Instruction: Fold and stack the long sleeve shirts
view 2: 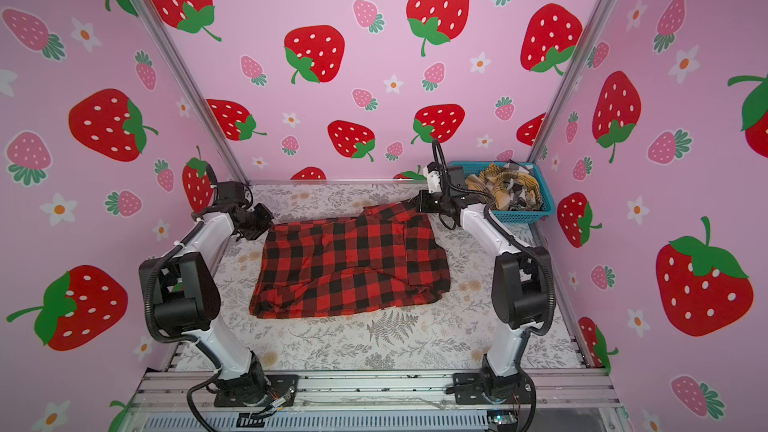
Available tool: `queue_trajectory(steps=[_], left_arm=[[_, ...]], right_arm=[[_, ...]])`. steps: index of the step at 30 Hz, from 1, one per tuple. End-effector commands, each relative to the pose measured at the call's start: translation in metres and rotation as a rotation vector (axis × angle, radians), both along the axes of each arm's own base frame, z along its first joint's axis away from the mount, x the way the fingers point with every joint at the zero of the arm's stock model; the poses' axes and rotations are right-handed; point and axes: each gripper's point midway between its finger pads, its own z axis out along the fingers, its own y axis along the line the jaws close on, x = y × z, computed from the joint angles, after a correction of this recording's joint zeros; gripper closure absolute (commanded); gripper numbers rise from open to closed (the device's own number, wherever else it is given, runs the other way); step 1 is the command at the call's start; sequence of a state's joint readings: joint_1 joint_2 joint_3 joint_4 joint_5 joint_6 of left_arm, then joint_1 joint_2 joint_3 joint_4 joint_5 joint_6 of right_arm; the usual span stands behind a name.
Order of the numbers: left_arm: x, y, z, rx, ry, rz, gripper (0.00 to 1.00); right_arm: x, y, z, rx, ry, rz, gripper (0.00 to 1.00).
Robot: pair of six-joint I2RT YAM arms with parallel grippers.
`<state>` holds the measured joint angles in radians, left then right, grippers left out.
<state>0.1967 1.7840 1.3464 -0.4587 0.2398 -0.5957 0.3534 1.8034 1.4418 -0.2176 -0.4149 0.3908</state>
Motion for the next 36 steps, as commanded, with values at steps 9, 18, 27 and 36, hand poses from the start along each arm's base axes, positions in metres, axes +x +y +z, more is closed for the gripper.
queue_trajectory(steps=[9, 18, 27, 36], left_arm=[[-0.066, -0.014, -0.039, -0.090, 0.067, 0.071, 1.00], [-0.097, 0.008, -0.066, -0.077, 0.191, 0.169, 1.00], [-0.107, 0.012, -0.071, -0.057, 0.234, 0.157, 1.00], [-0.125, 0.029, -0.046, 0.022, 0.288, 0.246, 0.46]], right_arm=[[-0.073, -0.011, -0.084, -0.065, 0.159, -0.036, 1.00], [-0.095, -0.024, -0.114, -0.113, 0.230, -0.065, 1.00], [-0.103, -0.018, -0.120, -0.107, 0.246, -0.049, 1.00], [-0.104, -0.015, -0.105, -0.149, 0.212, -0.055, 0.58]])
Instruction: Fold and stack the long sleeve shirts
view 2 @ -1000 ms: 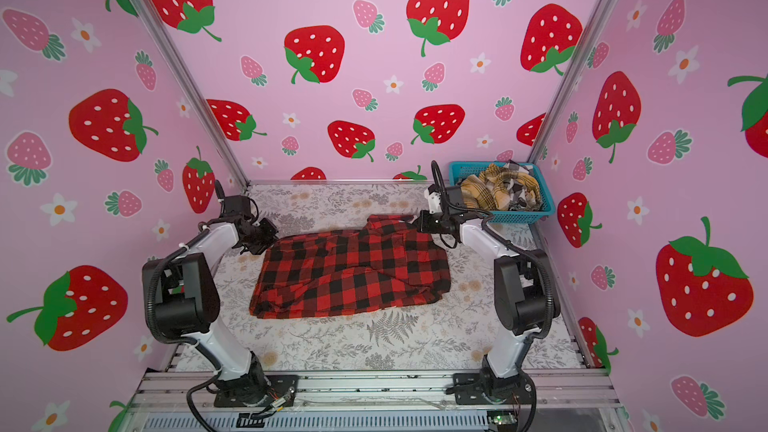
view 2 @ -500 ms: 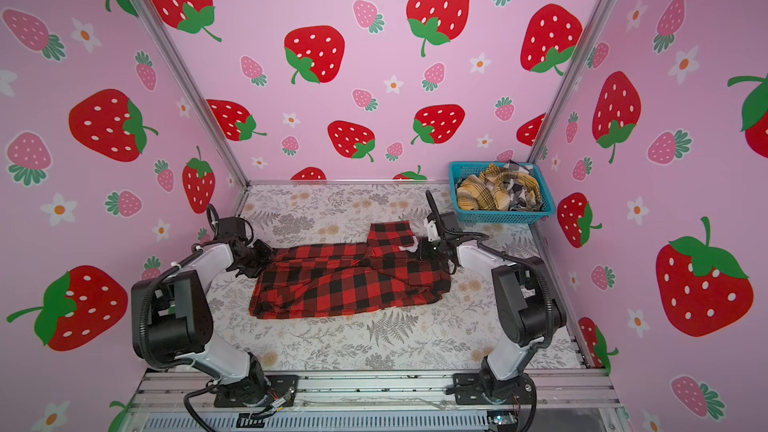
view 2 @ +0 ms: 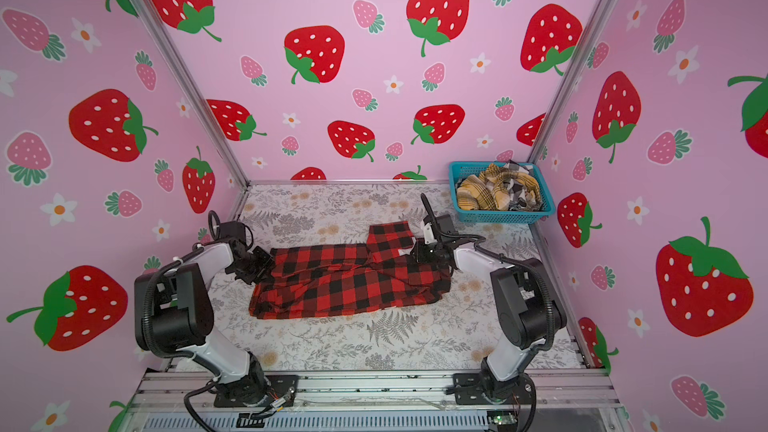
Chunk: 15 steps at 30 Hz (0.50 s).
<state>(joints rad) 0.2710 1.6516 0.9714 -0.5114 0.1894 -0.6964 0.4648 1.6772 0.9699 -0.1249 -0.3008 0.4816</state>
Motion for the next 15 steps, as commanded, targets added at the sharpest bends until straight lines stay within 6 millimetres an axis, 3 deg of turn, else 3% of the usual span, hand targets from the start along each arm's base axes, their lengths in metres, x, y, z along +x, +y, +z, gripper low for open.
queue_trajectory(steps=[1, 3, 6, 8, 12, 15], left_arm=[[-0.007, 0.024, 0.053, 0.136, -0.021, 0.057, 0.43], [-0.009, 0.029, 0.076, 0.177, -0.041, 0.063, 0.42], [0.002, 0.013, 0.087, 0.124, -0.088, 0.026, 0.58], [0.012, -0.004, 0.080, 0.076, -0.090, -0.016, 0.67], [0.031, -0.046, 0.055, -0.032, -0.069, -0.108, 0.91], [0.034, -0.056, 0.037, -0.047, -0.030, -0.122, 1.00]], right_arm=[[0.006, -0.006, 0.028, -0.024, -0.060, -0.026, 0.55], [0.010, -0.009, 0.045, -0.036, -0.092, -0.038, 0.50], [0.025, -0.013, 0.067, -0.074, -0.141, -0.059, 0.32], [0.039, -0.012, 0.075, -0.088, -0.161, -0.061, 0.31], [0.075, 0.001, 0.070, -0.119, -0.138, -0.047, 0.32], [0.101, 0.012, 0.062, -0.137, -0.121, -0.031, 0.32]])
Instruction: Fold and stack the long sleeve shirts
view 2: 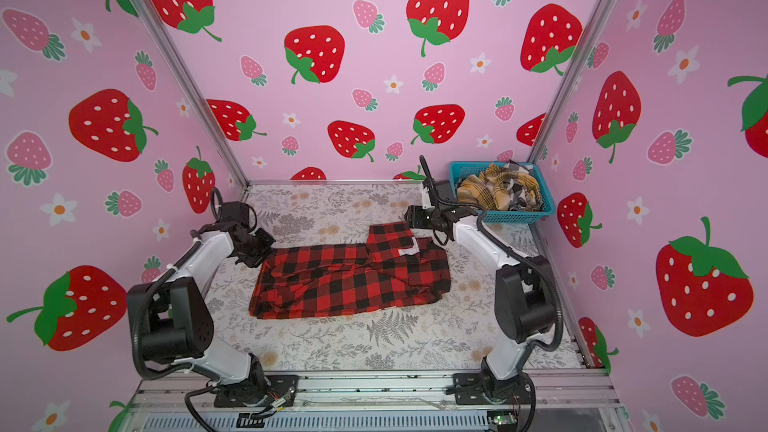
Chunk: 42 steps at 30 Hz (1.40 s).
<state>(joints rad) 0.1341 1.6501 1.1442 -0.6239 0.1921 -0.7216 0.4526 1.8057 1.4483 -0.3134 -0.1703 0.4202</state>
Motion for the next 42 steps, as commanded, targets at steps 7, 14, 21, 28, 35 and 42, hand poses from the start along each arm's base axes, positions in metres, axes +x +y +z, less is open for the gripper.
queue_trajectory(steps=[7, 14, 21, 28, 35, 42], left_arm=[[-0.013, -0.011, -0.034, -0.033, 0.097, 0.018, 1.00], [-0.027, -0.008, -0.049, -0.013, 0.147, 0.019, 1.00], [-0.033, -0.002, -0.054, -0.005, 0.164, 0.031, 1.00], [-0.037, 0.000, -0.061, 0.004, 0.182, 0.023, 1.00], [-0.045, 0.000, -0.068, 0.009, 0.199, 0.022, 1.00], [-0.043, 0.000, -0.063, 0.003, 0.183, 0.025, 1.00]], right_arm=[[0.047, 0.020, -0.082, -0.119, 0.176, 0.050, 0.39], [0.053, 0.038, -0.126, -0.081, 0.235, 0.108, 0.38], [0.055, 0.047, -0.131, -0.057, 0.199, 0.151, 0.83], [0.033, 0.056, -0.058, -0.030, 0.001, 0.187, 1.00], [-0.044, 0.058, -0.046, -0.091, -0.087, 0.235, 1.00], [-0.138, 0.063, -0.082, -0.172, -0.005, 0.329, 0.97]])
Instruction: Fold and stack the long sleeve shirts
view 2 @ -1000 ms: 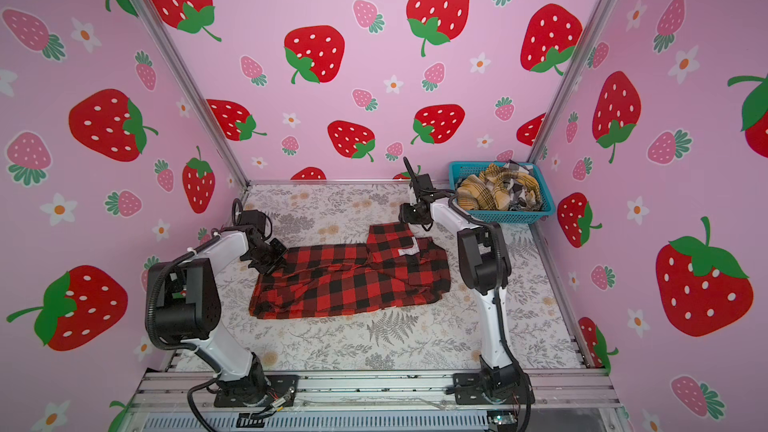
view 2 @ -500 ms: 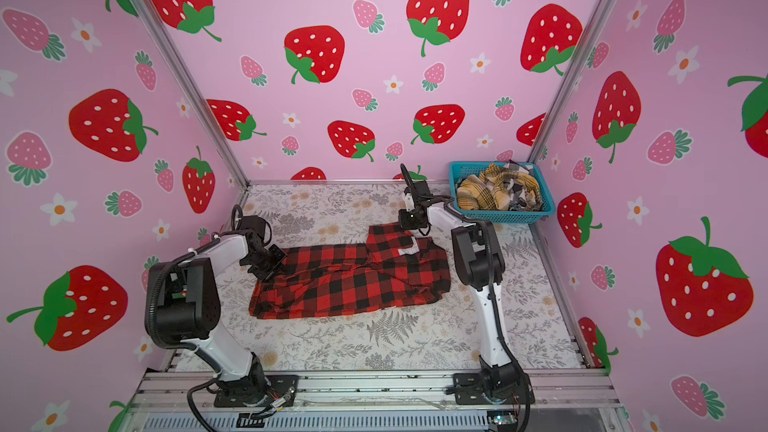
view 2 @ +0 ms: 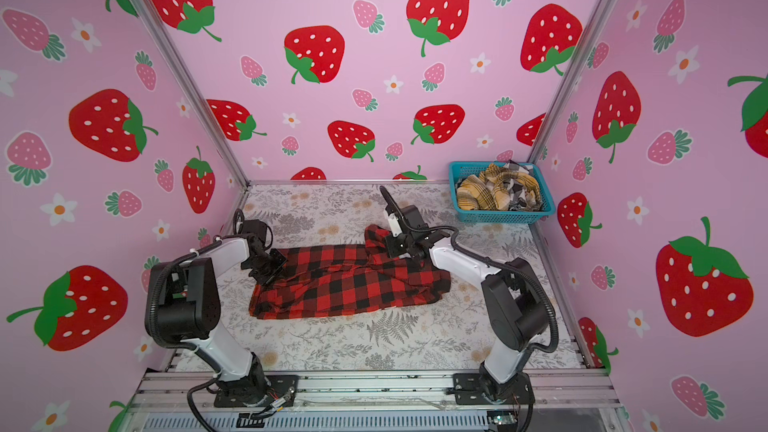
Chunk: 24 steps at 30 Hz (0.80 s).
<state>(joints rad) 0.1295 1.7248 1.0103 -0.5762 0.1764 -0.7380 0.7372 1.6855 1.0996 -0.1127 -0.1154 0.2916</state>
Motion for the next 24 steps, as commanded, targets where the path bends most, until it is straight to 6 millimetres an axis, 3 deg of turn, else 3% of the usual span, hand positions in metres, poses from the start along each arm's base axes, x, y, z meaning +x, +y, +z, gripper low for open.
queue_trajectory(steps=[1, 3, 5, 7, 12, 15, 19, 24], left_arm=[[-0.005, 0.004, 0.000, 0.015, 0.015, 0.009, 1.00], [-0.003, 0.005, 0.001, 0.013, 0.012, 0.009, 1.00], [-0.002, 0.004, 0.001, 0.005, 0.012, 0.008, 1.00], [-0.001, 0.004, 0.002, 0.005, 0.010, 0.007, 1.00], [0.000, 0.005, 0.005, 0.010, 0.007, 0.000, 1.00], [0.000, 0.006, 0.005, 0.013, 0.006, 0.000, 1.00], [0.001, 0.005, 0.003, 0.007, 0.005, -0.003, 1.00], [0.003, 0.005, 0.003, 0.006, 0.004, -0.013, 1.00]], right_arm=[[-0.035, -0.013, -0.036, -0.087, 0.076, -0.006, 0.93], [-0.059, -0.012, -0.048, -0.100, 0.138, 0.029, 0.82], [-0.074, -0.015, -0.054, -0.124, 0.192, 0.040, 0.62], [-0.075, -0.022, -0.041, -0.127, 0.191, 0.000, 0.49], [-0.027, -0.036, 0.041, -0.063, 0.080, -0.146, 0.33], [0.009, -0.037, 0.064, 0.026, 0.106, -0.216, 0.30], [0.050, -0.040, 0.049, 0.105, 0.218, -0.314, 0.26], [0.080, -0.044, 0.012, 0.181, 0.342, -0.402, 0.35]])
